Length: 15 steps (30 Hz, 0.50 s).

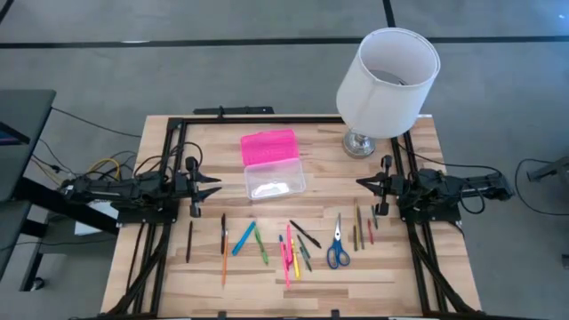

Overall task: Pick & place school supplies into a supply box
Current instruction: Put the blue pen into the pink supply box

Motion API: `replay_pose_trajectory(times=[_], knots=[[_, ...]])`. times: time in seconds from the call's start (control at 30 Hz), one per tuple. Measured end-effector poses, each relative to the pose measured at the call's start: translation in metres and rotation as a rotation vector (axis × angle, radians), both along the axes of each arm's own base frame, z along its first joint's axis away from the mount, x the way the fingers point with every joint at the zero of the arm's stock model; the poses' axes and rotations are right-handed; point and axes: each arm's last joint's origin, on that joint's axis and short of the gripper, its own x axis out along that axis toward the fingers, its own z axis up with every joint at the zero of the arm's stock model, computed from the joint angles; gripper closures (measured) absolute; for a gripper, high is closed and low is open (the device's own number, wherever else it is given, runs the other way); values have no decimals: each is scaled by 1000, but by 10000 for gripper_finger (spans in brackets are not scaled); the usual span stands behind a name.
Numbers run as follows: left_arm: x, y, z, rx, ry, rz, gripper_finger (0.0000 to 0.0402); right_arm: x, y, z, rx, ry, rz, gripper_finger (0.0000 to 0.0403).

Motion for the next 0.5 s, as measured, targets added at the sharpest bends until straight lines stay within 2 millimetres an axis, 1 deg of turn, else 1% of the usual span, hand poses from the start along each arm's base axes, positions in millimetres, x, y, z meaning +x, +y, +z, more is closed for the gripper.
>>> replay_pose_trajectory(times=[0.5], knots=[[0, 0, 0, -20, 3, -2, 301, 0, 0, 0, 0, 0, 0, 403]])
